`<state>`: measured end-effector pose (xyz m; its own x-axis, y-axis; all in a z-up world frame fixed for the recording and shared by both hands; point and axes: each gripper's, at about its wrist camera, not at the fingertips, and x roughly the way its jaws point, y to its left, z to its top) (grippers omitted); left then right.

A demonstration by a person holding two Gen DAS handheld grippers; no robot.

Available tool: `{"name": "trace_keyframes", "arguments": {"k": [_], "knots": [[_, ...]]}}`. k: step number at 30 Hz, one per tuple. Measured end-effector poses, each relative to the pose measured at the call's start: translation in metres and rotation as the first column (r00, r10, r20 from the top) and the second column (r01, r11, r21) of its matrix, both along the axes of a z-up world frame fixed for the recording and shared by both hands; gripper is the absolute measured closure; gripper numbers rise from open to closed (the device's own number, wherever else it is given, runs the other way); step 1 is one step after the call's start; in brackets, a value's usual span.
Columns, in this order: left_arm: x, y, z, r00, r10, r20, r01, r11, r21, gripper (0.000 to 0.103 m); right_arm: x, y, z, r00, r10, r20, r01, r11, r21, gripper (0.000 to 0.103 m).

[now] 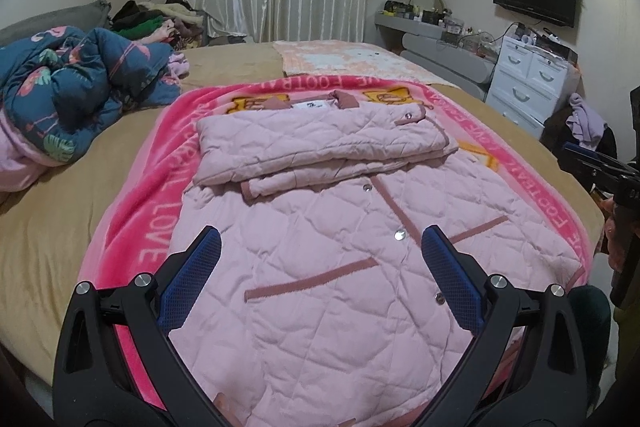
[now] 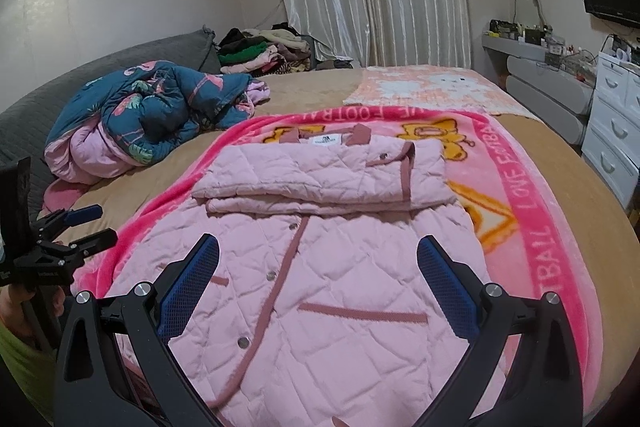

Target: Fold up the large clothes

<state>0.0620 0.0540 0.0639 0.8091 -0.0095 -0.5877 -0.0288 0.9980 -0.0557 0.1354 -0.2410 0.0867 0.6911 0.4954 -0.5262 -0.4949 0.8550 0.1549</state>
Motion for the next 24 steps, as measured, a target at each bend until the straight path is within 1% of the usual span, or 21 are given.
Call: {"name": "trace_keyframes", "arguments": {"k": [5,8,19,24], "knots": [[-0.007,0.006,-0.009,1.000,0.022,-0.022,-0.022,1.000,0.006,0.009,-0.002,-0.010,-0.013,0.999,-0.014,-0.036,0.014,1.000,-0.005,0.004],[-0.011,0.012,-0.013,0.999,0.045,-0.024,-0.045,0.999,-0.003,0.009,-0.004,-0.016,-0.020,0.999,-0.018,-0.052,0.018,1.000,-0.012,0.004],[-0.022,0.029,-0.036,0.990,0.097,-0.105,-0.095,0.995,0.021,0.009,-0.007,-0.038,-0.049,0.991,-0.046,-0.122,0.041,0.998,-0.050,0.004],[-0.025,0.034,-0.047,0.984,0.111,-0.138,-0.109,0.994,0.020,0.009,-0.006,-0.045,-0.060,0.987,-0.057,-0.149,0.047,0.997,-0.068,0.004]]}}
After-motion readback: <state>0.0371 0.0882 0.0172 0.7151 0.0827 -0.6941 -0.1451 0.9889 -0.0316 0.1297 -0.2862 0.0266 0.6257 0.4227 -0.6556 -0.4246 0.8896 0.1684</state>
